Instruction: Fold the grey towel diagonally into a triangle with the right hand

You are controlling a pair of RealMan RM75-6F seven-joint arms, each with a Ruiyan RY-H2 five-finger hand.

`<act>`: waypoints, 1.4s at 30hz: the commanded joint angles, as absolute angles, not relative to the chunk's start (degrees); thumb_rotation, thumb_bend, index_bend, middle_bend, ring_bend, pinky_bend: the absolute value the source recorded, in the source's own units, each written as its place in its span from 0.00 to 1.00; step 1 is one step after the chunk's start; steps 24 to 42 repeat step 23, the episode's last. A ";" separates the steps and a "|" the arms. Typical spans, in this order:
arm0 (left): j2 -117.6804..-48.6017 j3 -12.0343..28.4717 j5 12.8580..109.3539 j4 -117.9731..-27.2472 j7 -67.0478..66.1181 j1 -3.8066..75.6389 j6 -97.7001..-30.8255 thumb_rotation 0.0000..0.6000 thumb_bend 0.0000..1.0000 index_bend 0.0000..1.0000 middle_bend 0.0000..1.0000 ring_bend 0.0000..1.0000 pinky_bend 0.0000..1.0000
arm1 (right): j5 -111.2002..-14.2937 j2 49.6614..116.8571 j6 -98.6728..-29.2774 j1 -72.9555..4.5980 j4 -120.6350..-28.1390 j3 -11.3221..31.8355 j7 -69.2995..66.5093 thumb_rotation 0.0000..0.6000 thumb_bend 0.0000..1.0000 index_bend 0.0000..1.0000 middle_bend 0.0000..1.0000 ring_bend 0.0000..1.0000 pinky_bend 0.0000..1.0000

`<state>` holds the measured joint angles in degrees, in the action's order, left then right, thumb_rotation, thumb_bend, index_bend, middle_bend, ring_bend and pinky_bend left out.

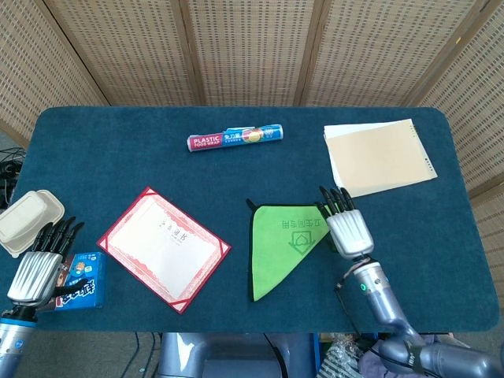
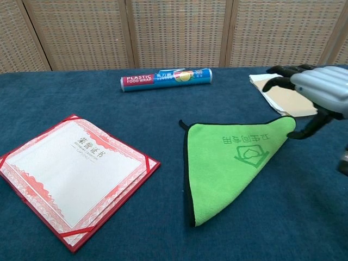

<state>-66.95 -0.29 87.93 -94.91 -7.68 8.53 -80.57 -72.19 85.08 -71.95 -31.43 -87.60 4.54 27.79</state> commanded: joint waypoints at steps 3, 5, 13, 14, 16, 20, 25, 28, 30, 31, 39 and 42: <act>-66.91 -0.40 88.20 -94.91 -7.38 8.52 -80.65 1.00 0.12 0.00 0.00 0.00 0.00 | -77.79 80.70 -79.38 -23.55 -89.71 -1.63 22.53 1.00 0.20 0.09 0.00 0.00 0.00; -66.90 -0.47 88.36 -94.94 -7.28 8.49 -80.75 1.00 0.12 0.00 0.00 0.00 0.00 | -78.85 79.77 -81.17 -21.54 -89.65 -2.92 21.17 1.00 0.17 0.04 0.00 0.00 0.00; -66.51 -0.51 88.65 -94.99 -6.81 8.29 -81.23 1.00 0.12 0.00 0.00 0.00 0.00 | -80.36 75.41 -86.78 -14.57 -89.96 -5.92 19.34 1.00 0.11 0.00 0.00 0.00 0.00; -66.49 -0.51 88.70 -94.99 -6.71 8.25 -81.32 1.00 0.12 0.00 0.00 0.00 0.00 | -80.65 74.86 -87.87 -13.68 -90.09 -5.94 18.68 1.00 0.11 0.00 0.00 0.00 0.00; -66.51 -0.51 88.85 -94.85 -6.74 8.22 -81.49 1.00 0.12 0.00 0.00 0.00 0.00 | -81.86 74.03 -90.09 -12.11 -89.91 -5.96 16.96 1.00 0.11 0.00 0.00 0.00 0.00; -66.63 -0.47 88.78 -94.65 -6.88 8.14 -81.62 1.00 0.12 0.00 0.00 0.00 0.00 | -82.78 73.44 -92.67 -9.85 -88.58 -5.97 14.38 1.00 0.11 0.00 0.00 0.00 0.00; -66.68 -0.55 89.04 -94.67 -7.02 8.02 -81.90 1.00 0.12 0.00 0.00 0.00 0.00 | -82.44 73.00 -92.69 -9.13 -88.14 -4.97 13.09 1.00 0.11 0.00 0.00 0.00 0.00; -66.68 -0.55 89.04 -94.67 -7.02 8.02 -81.90 1.00 0.12 0.00 0.00 0.00 0.00 | -82.44 73.00 -92.69 -9.13 -88.14 -4.97 13.09 1.00 0.11 0.00 0.00 0.00 0.00; -66.68 -0.55 89.04 -94.67 -7.02 8.02 -81.90 1.00 0.12 0.00 0.00 0.00 0.00 | -82.44 73.00 -92.69 -9.13 -88.14 -4.97 13.09 1.00 0.11 0.00 0.00 0.00 0.00; -66.68 -0.55 89.04 -94.67 -7.02 8.02 -81.90 1.00 0.12 0.00 0.00 0.00 0.00 | -82.44 73.00 -92.69 -9.13 -88.14 -4.97 13.09 1.00 0.11 0.00 0.00 0.00 0.00; -66.68 -0.55 89.04 -94.67 -7.02 8.02 -81.90 1.00 0.12 0.00 0.00 0.00 0.00 | -82.44 73.00 -92.69 -9.13 -88.14 -4.97 13.09 1.00 0.11 0.00 0.00 0.00 0.00; -66.68 -0.55 89.04 -94.67 -7.02 8.02 -81.90 1.00 0.12 0.00 0.00 0.00 0.00 | -82.44 73.00 -92.69 -9.13 -88.14 -4.97 13.09 1.00 0.11 0.00 0.00 0.00 0.00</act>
